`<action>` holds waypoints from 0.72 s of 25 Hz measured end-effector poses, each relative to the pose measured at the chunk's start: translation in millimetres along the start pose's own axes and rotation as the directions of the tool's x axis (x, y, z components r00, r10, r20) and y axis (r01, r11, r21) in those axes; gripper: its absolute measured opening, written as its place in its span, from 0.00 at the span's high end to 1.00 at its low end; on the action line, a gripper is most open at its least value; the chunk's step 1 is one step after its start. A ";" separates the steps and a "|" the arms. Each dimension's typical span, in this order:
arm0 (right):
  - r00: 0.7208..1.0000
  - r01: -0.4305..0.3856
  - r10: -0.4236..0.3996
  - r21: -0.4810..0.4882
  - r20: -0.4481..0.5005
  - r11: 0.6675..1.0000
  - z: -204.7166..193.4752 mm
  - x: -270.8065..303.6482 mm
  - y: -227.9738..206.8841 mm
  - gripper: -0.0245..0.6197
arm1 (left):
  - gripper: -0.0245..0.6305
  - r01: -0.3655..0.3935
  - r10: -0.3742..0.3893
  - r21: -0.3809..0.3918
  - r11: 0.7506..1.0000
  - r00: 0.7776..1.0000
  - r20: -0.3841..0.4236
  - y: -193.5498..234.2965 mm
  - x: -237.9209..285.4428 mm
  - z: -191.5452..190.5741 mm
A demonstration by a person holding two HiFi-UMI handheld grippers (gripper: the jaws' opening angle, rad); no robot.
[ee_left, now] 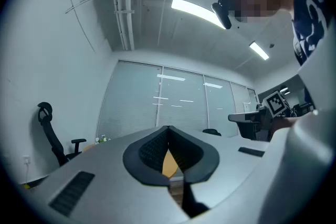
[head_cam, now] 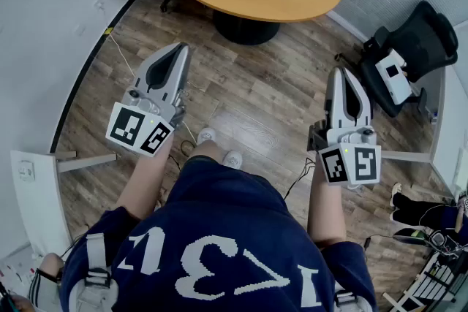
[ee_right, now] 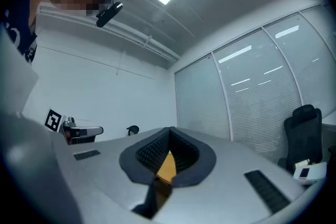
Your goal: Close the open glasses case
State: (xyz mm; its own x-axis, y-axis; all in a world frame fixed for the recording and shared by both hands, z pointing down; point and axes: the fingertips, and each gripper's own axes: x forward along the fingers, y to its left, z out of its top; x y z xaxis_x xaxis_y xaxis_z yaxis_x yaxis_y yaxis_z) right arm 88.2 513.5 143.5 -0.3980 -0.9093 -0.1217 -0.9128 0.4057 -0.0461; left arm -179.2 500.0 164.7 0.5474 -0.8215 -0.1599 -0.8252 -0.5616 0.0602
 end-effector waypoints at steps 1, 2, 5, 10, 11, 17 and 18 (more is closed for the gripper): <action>1.000 0.000 0.000 0.000 -0.002 1.000 -0.9 -2.0 0.1 0.92 | 0.94 -0.001 0.001 0.003 1.000 1.000 0.001 -1.5 -0.9 0.6; 1.000 0.000 0.000 0.001 -0.004 1.000 -1.6 -3.9 0.1 0.92 | 0.94 -0.002 0.002 0.005 1.000 1.000 0.003 -3.0 -1.6 1.1; 1.000 -0.004 0.004 0.003 -0.004 1.000 -1.5 -9.7 -2.6 0.92 | 0.94 -0.009 0.009 0.008 1.000 1.000 0.005 -9.0 -2.2 2.6; 0.999 -0.006 0.006 -0.001 0.039 1.000 9.5 -18.6 -8.8 0.92 | 0.94 -0.018 0.018 0.014 1.000 1.000 0.002 -17.4 -0.2 4.2; 0.999 -0.005 0.006 -0.006 0.048 1.000 12.1 -19.5 -9.7 0.92 | 0.94 -0.020 0.019 0.015 1.000 1.000 0.004 -17.8 0.1 4.9; 0.998 -0.006 0.005 0.010 0.059 1.000 11.2 -11.6 -14.6 0.92 | 0.94 -0.028 0.028 0.015 1.000 1.000 -0.004 -13.3 5.8 2.8; 0.998 -0.011 0.011 0.013 0.057 1.000 9.5 -7.9 -13.1 0.92 | 0.94 -0.031 0.031 0.012 0.999 1.000 -0.004 -10.1 6.8 2.0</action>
State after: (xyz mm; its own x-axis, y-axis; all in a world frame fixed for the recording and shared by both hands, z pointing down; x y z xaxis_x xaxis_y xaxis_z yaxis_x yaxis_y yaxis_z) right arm 104.1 516.2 135.6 -0.4018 -0.8983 -0.1781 -0.9071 0.4171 -0.0573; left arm -167.4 500.3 161.1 0.5224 -0.8386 -0.1544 -0.8432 -0.5350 0.0530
